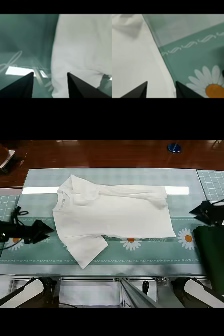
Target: Fold the shirts.
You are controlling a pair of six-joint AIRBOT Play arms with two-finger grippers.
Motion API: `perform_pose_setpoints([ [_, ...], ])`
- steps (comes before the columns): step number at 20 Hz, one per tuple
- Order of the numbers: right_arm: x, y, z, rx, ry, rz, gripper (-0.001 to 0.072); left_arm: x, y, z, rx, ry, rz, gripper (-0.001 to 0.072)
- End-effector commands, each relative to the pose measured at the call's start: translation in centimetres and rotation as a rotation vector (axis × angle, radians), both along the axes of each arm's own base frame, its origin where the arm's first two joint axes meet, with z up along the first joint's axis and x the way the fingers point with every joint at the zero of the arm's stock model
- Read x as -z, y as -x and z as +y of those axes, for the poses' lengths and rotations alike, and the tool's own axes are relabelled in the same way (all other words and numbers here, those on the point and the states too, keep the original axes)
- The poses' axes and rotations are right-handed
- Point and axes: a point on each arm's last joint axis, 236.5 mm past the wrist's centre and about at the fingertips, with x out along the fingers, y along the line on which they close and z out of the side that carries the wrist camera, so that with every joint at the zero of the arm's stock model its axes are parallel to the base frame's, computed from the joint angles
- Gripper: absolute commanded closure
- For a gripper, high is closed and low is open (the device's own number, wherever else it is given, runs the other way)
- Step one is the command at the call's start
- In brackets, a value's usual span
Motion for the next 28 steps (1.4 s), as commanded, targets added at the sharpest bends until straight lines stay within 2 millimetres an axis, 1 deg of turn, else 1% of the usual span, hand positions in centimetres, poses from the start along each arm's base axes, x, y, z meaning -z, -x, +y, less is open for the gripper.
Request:
perform_pose_setpoints([
  [1,2.6,3.7,2.8,0.03,-0.041,0.006,0.0296,1.2,1.0,-3.2,-0.097,0.138,-0.028,0.02],
  [2,2.9,4.1,3.3,0.033,-0.057,0.011,0.0296,1.4,0.5,-3.6,-0.12,0.15,-0.053,0.02],
  [4,3.5,4.7,3.9,0.032,-0.072,0.025,0.0297,1.9,-0.4,-4.0,-0.14,0.136,-0.078,0.0201],
  [6,3.7,4.8,3.9,0.036,-0.074,0.03,0.0297,2.5,-0.5,-5.0,-0.096,0.11,-0.08,0.0205],
  [7,3.8,4.7,3.8,0.038,-0.069,0.027,0.0297,2.8,-0.5,-5.6,-0.068,0.095,-0.083,0.0247],
  [8,3.8,4.6,3.5,0.047,-0.062,0.024,0.0297,3.1,-0.6,-6.0,-0.051,0.081,-0.083,0.0418],
  [9,4.1,4.6,3.1,0.059,-0.045,0.029,0.0297,3.3,-0.7,-6.3,-0.036,0.072,-0.086,0.0671],
  [11,5.7,5.7,2.4,0.084,-0.032,0.112,0.0297,3.2,-0.8,-6.5,-0.007,0.064,-0.103,0.0676],
  [12,6.6,6.5,2.7,0.078,-0.054,0.169,0.0297,3.2,-0.7,-6.6,-0.006,0.066,-0.102,0.0676],
  [13,7.2,6.9,3.3,0.073,-0.092,0.205,0.0297,3.2,-0.6,-6.6,-0.004,0.069,-0.1,0.0676],
  [16,8.4,6.1,5.0,0.087,-0.217,0.23,0.0297,3.1,-0.5,-6.8,0.002,0.077,-0.096,0.0676],
  [18,9.1,5.7,5.9,0.094,-0.279,0.242,0.0297,3.1,-0.5,-6.8,0.001,0.077,-0.096,0.0676],
  [21,9.9,5.1,6.3,0.114,-0.324,0.249,0.0297,3.1,-0.5,-6.8,0.001,0.077,-0.096,0.0676],
  [24,9.6,3.4,6.6,0.153,-0.379,0.203,0.0309,3.1,-0.5,-6.8,0.001,0.076,-0.096,0.0676],
  [25,9.3,2.8,7.0,0.15,-0.394,0.182,0.0351,3.1,-0.5,-6.8,0.0,0.076,-0.097,0.0676],
  [27,9.2,2.0,8.3,0.092,-0.383,0.178,0.0385,3.1,-0.7,-6.8,-0.007,0.078,-0.101,0.0676],
  [28,9.0,1.5,9.1,0.051,-0.374,0.174,0.05,2.9,-0.8,-6.9,-0.016,0.086,-0.103,0.0676],
])
